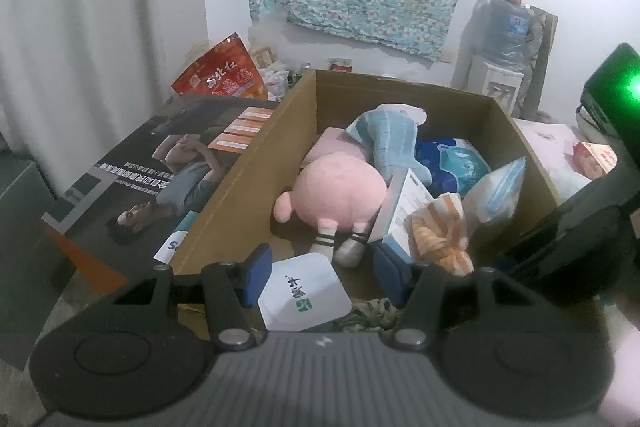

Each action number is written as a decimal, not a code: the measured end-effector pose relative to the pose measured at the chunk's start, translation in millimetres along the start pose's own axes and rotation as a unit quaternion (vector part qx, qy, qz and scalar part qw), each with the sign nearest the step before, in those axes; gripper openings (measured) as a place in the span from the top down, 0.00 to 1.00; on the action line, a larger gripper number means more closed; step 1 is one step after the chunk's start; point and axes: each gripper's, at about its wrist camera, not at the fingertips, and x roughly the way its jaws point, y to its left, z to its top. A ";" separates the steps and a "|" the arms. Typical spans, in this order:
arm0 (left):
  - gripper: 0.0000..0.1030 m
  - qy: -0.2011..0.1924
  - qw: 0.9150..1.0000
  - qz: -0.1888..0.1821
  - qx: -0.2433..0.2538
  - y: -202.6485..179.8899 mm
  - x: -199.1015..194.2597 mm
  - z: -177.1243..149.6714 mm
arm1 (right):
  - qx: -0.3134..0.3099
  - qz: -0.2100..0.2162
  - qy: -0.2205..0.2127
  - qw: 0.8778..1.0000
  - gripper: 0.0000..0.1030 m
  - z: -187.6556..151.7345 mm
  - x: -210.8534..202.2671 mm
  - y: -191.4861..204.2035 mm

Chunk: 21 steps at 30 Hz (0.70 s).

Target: Organize soft objects

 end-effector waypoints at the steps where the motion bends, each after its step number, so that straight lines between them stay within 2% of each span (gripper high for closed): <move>1: 0.44 0.000 1.000 0.000 -0.001 0.4 0.2 -0.1 | -0.005 -0.005 0.004 1.000 0.64 -1.0 2.5 0.7; 4: 0.42 0.002 1.000 0.001 -0.004 1.9 0.9 -0.4 | -0.009 -0.029 0.019 0.999 0.63 -2.8 6.6 -3.8; 7: 0.41 0.001 1.000 0.001 -0.005 3.1 1.1 -1.6 | 0.000 -0.027 0.027 0.999 0.66 -3.5 5.8 -11.7; 14: 0.42 -0.002 1.000 -0.006 -0.019 6.9 1.8 -8.1 | 0.031 -0.036 -0.035 0.998 0.65 19.7 -23.4 -19.7; 17: 0.44 0.001 1.000 -0.010 -0.022 7.5 3.8 -10.9 | 0.043 -0.047 -0.038 0.997 0.64 32.4 -20.2 -25.1; 21: 0.52 0.003 0.999 -0.018 -0.030 8.3 5.2 -12.9 | 0.048 -0.067 -0.038 0.996 0.61 46.4 -10.6 -25.3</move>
